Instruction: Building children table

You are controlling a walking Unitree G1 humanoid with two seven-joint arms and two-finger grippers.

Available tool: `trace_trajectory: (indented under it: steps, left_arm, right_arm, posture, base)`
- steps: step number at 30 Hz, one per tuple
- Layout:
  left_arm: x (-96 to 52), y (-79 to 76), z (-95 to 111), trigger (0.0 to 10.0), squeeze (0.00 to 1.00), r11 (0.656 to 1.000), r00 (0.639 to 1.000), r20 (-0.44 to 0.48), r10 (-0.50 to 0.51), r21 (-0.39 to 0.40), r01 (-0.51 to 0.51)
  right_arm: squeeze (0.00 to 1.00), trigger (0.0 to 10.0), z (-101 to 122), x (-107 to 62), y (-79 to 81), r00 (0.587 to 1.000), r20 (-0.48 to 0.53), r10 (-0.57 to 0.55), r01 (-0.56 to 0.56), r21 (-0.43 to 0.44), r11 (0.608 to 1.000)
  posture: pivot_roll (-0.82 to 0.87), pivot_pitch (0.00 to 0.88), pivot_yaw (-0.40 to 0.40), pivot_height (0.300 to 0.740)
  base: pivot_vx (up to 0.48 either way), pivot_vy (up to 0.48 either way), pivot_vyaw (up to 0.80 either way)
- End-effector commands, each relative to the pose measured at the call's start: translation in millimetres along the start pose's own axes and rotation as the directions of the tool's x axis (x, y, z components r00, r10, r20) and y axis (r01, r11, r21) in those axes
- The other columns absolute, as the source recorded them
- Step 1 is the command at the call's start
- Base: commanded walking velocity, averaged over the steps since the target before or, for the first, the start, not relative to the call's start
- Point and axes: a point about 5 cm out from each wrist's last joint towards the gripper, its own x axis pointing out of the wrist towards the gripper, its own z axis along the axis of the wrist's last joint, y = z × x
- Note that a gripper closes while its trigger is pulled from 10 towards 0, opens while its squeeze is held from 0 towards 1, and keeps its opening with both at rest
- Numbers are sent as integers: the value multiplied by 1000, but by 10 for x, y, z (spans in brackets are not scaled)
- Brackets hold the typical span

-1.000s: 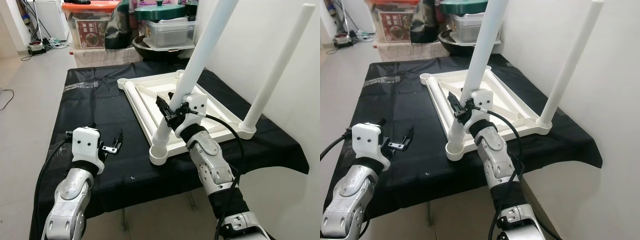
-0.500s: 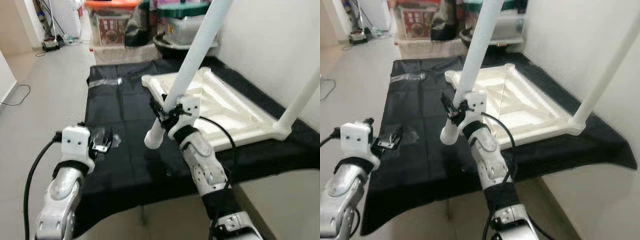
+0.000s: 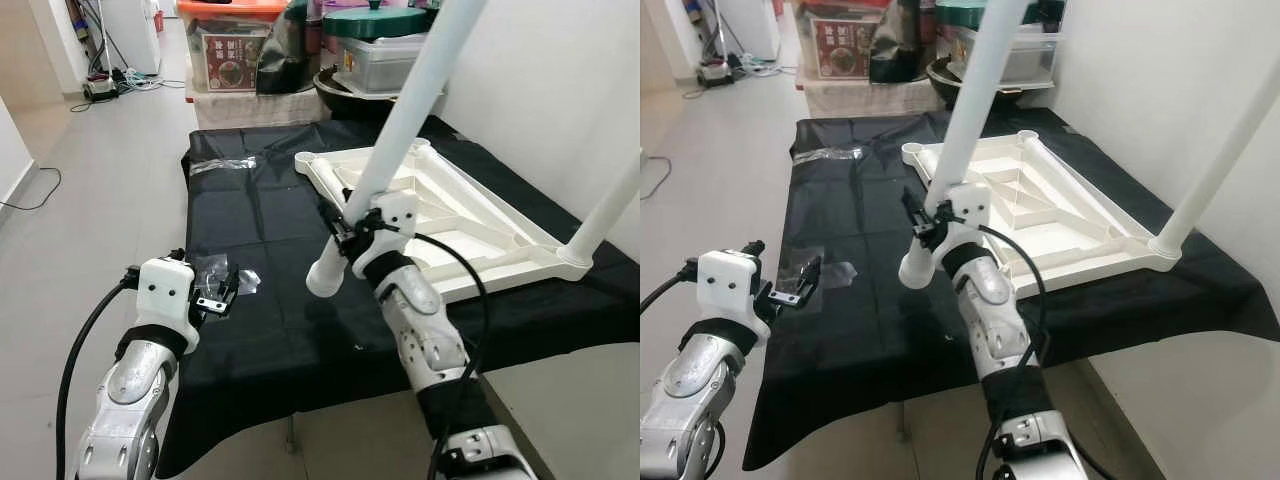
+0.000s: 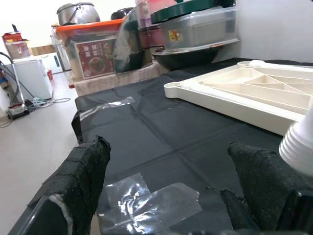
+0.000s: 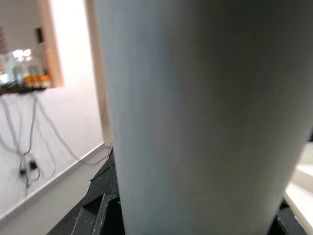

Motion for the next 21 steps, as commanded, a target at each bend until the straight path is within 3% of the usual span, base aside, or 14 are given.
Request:
trace_trajectory:
  steps: [1, 8, 14, 19, 21]
  left_arm:
    - [-15, -6, -35, 10000, 0, 1000, 1000, -11, -3, 18, 4]
    - [-12, -40, -51, 10000, 0, 1000, 1000, -13, -4, 19, 4]
    - [-20, -40, -61, 10000, 0, 1000, 1000, -17, 2, 23, -2]
    - [-27, -39, -75, 10000, 0, 1000, 1000, -23, 6, 28, -6]
    - [-18, -36, -79, 10000, 0, 999, 1000, -24, 8, 31, -7]
  right_arm:
    - [0, 0, 219, 52, -112, 997, 59, 47, -44, -58, 997]
    - [0, 0, 434, 41, -394, 990, 25, 137, -128, -221, 967]
    - [0, 0, 436, -28, -456, 972, -63, 228, -236, -290, 928]
    - [0, 0, 272, -184, -520, 941, -190, 279, -329, -335, 883]
    - [0, 0, 137, -304, -529, 917, -263, 301, -386, -384, 839]
  posture:
    - [25, 0, -26, 740]
    - [20, 0, -37, 740]
    - [18, 0, -39, 740]
    - [18, 0, -40, 740]
    - [13, 0, -35, 740]
  base:
    - [0, 0, 0]
    - [0, 0, 0]
    - [0, 0, 0]
    - [0, 0, 0]
    - [0, 0, 0]
